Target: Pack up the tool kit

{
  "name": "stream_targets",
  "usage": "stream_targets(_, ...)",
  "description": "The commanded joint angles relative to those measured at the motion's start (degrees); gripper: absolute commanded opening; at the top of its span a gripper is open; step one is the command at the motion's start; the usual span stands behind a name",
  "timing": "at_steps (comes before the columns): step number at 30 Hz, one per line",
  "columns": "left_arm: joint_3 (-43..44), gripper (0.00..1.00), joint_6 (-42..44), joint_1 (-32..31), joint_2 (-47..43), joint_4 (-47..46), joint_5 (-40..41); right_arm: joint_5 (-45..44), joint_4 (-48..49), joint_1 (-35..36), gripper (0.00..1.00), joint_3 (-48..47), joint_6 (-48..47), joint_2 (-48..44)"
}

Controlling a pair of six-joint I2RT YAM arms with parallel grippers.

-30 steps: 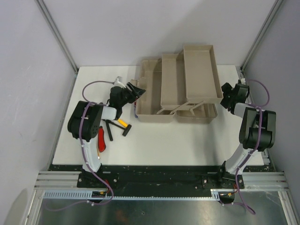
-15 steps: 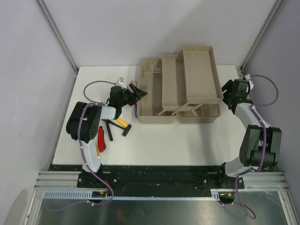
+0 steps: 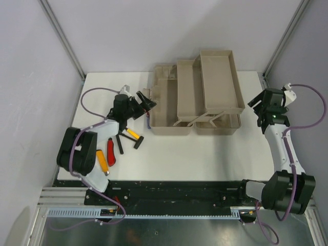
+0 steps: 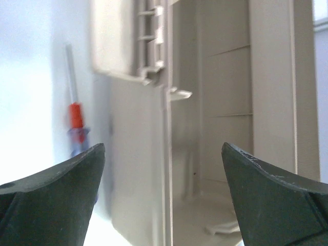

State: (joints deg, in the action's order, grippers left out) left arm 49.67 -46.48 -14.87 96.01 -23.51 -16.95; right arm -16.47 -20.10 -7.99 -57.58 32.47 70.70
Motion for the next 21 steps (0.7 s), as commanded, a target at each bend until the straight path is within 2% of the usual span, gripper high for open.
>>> stream_targets(1, -3.13, 0.99, 1.4, -0.17, -10.23, 11.57, 11.94, -5.13, -6.42, -1.86, 0.82, -2.25, -0.72, -5.58)
stream_targets(5, -3.12, 0.99, 3.01, 0.01, -18.46, 20.17, 19.06, -5.06, -8.84, -2.6, 0.82, -2.26, -1.7, -10.58)
stream_targets(8, -1.56, 0.99, 3.45, 1.04, -22.56, 30.07, 25.22, -2.18, -9.4, -3.05, 0.82, -2.24, -2.55, -12.95)
stream_targets(11, -1.33, 0.99, 3.23, 2.63, -24.7, 37.93, 30.92, 1.89, -8.9, -3.16, 0.81, -2.19, -3.31, -13.63)
stream_targets(14, -2.16, 0.98, 3.68, 4.4, -24.93, 42.82, 33.02, 6.45, -6.82, -3.17, 0.81, -2.24, -3.73, -13.62)
stream_targets(21, -3.56, 0.81, 5.08, 6.86, -22.39, 45.43, 34.19, 9.72, -5.58, -3.26, 0.8, -2.27, -3.14, -10.72)
